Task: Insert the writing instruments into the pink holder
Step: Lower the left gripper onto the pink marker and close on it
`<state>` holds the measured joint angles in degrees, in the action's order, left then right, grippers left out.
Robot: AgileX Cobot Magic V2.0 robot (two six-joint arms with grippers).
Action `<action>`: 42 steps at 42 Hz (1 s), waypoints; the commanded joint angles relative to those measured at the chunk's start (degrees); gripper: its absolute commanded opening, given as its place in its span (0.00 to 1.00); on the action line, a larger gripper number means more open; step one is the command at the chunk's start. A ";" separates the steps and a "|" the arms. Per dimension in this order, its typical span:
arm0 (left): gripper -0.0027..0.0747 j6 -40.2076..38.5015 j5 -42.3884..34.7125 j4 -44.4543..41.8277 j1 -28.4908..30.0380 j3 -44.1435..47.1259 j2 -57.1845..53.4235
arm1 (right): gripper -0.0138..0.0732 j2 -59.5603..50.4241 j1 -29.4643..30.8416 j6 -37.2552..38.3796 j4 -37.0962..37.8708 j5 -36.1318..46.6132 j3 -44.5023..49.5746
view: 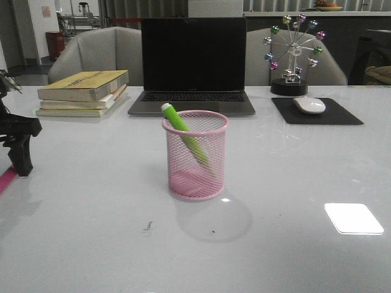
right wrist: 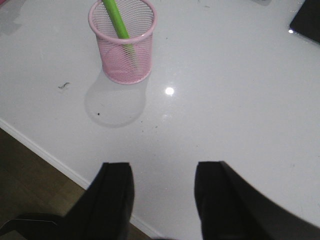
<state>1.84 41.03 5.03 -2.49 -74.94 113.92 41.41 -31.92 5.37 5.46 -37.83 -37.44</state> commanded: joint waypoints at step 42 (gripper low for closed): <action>0.15 19.27 -8.95 17.69 -0.68 7.57 -22.82 | 0.64 -0.39 -0.03 -0.33 0.54 3.82 -1.56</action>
<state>15.95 37.49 17.40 -2.49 -69.38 99.34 41.41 -31.92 5.37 5.46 -37.83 -37.44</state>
